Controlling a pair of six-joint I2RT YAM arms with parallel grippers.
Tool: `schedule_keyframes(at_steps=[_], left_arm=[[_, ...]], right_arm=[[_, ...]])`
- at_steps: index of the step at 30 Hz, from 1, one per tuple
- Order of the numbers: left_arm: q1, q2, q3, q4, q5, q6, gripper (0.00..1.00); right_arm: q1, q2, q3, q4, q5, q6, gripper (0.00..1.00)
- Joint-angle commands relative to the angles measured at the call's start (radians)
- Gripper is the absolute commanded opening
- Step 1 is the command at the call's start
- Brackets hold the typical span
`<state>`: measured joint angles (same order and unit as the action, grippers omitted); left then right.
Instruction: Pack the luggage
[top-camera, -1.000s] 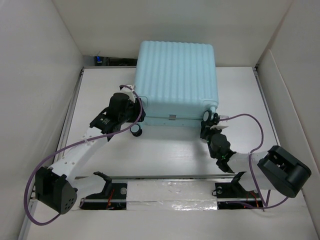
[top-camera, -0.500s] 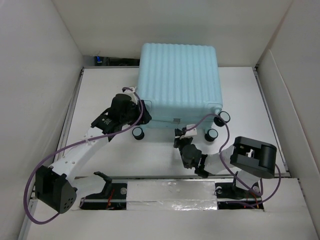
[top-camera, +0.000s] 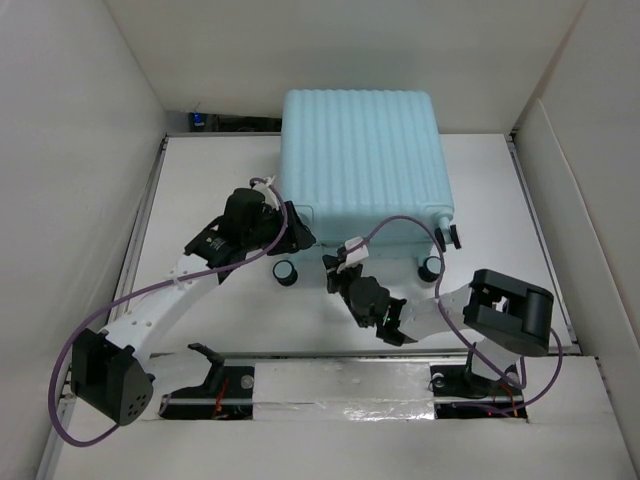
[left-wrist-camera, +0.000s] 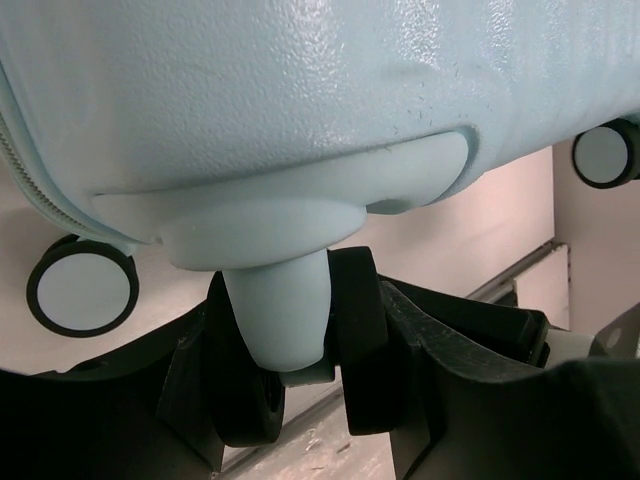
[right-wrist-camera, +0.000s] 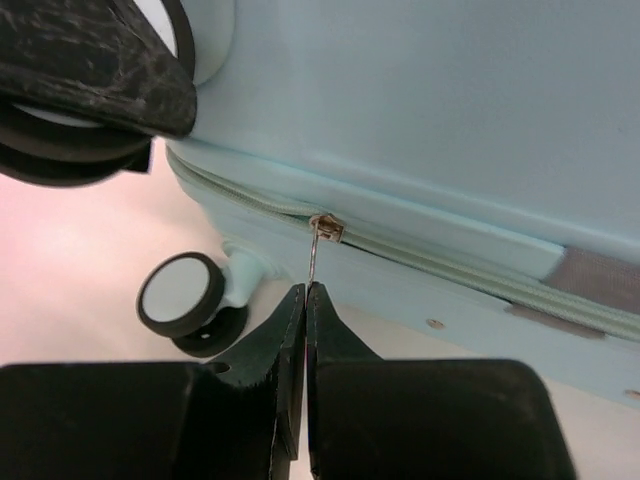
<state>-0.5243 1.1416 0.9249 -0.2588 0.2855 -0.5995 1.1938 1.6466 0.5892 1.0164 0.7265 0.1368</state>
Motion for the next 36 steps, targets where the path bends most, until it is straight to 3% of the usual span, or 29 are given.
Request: schedule_keyframes(at_steps=[1, 4, 8, 16, 23, 24, 25, 26, 27, 28, 29, 30, 32, 36], left_arm=[[-0.065, -0.03, 0.04, 0.41, 0.283, 0.052, 0.0], [-0.065, -0.02, 0.051, 0.446, 0.322, 0.02, 0.0], [-0.126, -0.039, 0.115, 0.446, 0.27, 0.017, 0.0], [-0.219, -0.04, 0.108, 0.536, 0.23, -0.054, 0.0], [-0.404, -0.008, 0.127, 0.569, 0.032, -0.049, 0.0], [-0.404, -0.017, 0.127, 0.555, -0.015, -0.046, 0.0], [-0.404, -0.031, 0.121, 0.532, -0.038, -0.045, 0.01], [-0.404, -0.046, 0.105, 0.515, -0.114, -0.037, 0.19], [-0.404, -0.086, 0.094, 0.492, -0.165, -0.023, 0.29], [-0.404, -0.11, 0.086, 0.44, -0.216, -0.011, 0.37], [-0.384, -0.134, 0.062, 0.42, -0.262, 0.007, 0.52], [-0.37, -0.182, 0.048, 0.402, -0.343, 0.015, 0.59], [-0.312, -0.235, 0.005, 0.342, -0.423, 0.009, 0.69], [-0.217, -0.408, -0.113, 0.267, -0.508, -0.019, 0.69]], right_arm=[[0.019, -0.044, 0.062, 0.071, -0.254, 0.072, 0.0], [0.059, 0.034, 0.104, 0.152, -0.305, 0.076, 0.0], [0.082, 0.162, 0.184, 0.264, -0.435, 0.155, 0.0], [0.084, 0.218, 0.29, 0.333, -0.432, 0.181, 0.0], [0.044, 0.345, 0.267, 0.534, -0.435, 0.343, 0.0], [0.055, 0.334, 0.235, 0.547, -0.409, 0.343, 0.2], [0.055, 0.314, 0.201, 0.554, -0.397, 0.34, 0.31], [0.055, 0.265, 0.122, 0.553, -0.366, 0.34, 0.4], [0.055, 0.236, 0.082, 0.544, -0.352, 0.343, 0.53], [0.064, 0.207, 0.04, 0.533, -0.343, 0.34, 0.59], [0.064, 0.181, 0.003, 0.513, -0.342, 0.333, 0.64], [0.064, 0.129, -0.062, 0.493, -0.337, 0.33, 0.71], [0.073, 0.079, -0.109, 0.386, -0.341, 0.34, 0.75], [0.111, -0.049, -0.195, 0.226, -0.328, 0.337, 0.75]])
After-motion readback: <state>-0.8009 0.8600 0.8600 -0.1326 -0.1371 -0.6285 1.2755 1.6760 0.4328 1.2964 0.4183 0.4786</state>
